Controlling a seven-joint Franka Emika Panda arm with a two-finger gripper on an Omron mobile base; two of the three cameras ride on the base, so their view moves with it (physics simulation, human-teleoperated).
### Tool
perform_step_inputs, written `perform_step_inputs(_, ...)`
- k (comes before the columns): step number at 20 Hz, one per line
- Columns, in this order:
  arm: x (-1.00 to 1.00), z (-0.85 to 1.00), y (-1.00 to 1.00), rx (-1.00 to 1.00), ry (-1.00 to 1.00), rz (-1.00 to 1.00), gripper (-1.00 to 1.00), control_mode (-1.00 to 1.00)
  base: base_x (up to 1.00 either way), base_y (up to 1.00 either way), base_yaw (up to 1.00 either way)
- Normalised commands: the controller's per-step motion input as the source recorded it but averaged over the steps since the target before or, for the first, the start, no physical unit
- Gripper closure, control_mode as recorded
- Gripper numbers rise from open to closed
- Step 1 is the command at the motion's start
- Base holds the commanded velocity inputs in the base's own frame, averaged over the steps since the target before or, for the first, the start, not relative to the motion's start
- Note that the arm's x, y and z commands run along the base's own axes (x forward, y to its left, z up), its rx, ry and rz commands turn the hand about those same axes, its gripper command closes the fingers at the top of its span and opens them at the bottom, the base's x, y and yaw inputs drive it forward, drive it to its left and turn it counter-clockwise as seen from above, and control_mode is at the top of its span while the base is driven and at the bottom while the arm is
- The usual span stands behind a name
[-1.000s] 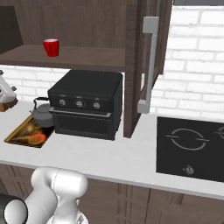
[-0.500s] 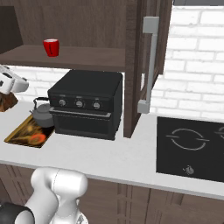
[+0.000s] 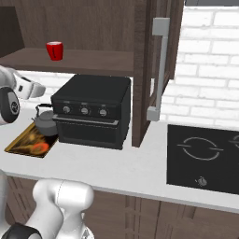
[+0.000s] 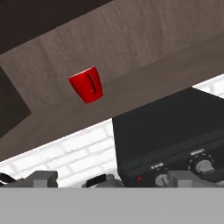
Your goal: Pick the kettle from the counter and place it on the tray. Then pick the mug from the cabinet and place it on the tray. Then close the cabinet doors.
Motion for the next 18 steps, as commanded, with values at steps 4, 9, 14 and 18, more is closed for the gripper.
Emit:
perform_step_inputs(4, 0.11, 0.21, -0.31, 0.0, 0.0, 0.0, -1.0, -1.0, 0.0, 0.0, 0.0)
perform_step_inputs(9, 0.23, 0.31, -0.04, -0.03, 0.04, 0.0, -1.0, -1.0, 0.0, 0.0, 0.0)
perform_step_inputs(14, 0.36, 0.07, 0.0, -0.09, 0.08, 0.01, -1.0, -1.0, 0.0, 0.0, 0.0)
perform_step_inputs(18, 0.11, 0.42, 0.0, -0.13, 0.02, 0.02, -1.0, -1.0, 0.0, 0.0, 0.0)
